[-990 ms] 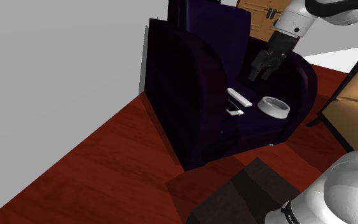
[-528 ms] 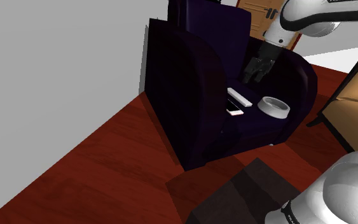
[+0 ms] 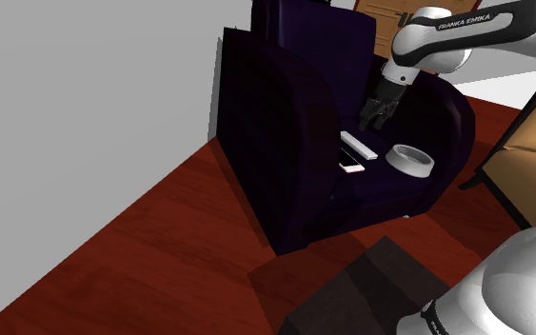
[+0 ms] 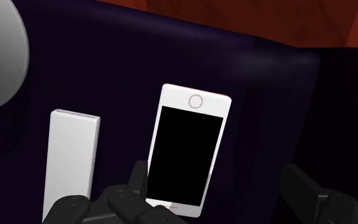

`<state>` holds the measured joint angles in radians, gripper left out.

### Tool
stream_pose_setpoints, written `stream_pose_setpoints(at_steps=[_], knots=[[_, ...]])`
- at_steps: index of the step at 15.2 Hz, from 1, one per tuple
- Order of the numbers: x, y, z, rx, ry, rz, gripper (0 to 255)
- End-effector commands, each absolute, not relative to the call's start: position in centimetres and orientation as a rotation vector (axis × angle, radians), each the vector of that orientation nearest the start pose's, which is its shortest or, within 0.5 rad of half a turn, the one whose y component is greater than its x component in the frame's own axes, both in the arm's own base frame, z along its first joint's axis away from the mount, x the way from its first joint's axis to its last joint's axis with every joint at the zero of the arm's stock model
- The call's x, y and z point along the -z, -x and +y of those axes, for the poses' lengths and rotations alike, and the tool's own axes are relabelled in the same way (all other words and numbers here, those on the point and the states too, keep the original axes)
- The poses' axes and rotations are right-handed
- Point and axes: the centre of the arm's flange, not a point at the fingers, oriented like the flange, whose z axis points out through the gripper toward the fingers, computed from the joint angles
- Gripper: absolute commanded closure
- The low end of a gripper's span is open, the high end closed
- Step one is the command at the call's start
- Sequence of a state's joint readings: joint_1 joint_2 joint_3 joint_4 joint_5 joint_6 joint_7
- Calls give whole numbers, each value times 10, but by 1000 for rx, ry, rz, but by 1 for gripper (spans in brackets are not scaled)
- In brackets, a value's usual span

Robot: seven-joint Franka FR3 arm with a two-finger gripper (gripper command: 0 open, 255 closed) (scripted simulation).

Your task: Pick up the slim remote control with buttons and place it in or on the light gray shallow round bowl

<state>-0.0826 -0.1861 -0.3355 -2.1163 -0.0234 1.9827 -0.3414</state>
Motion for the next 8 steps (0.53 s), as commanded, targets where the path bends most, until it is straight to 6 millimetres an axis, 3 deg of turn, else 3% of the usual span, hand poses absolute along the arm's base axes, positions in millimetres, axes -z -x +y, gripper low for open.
stream_pose_setpoints(at_steps=[1,8], knots=[[-482,-473,-233,76,3124,96,0],[-437,-518,-300,46,3141,88,0]])
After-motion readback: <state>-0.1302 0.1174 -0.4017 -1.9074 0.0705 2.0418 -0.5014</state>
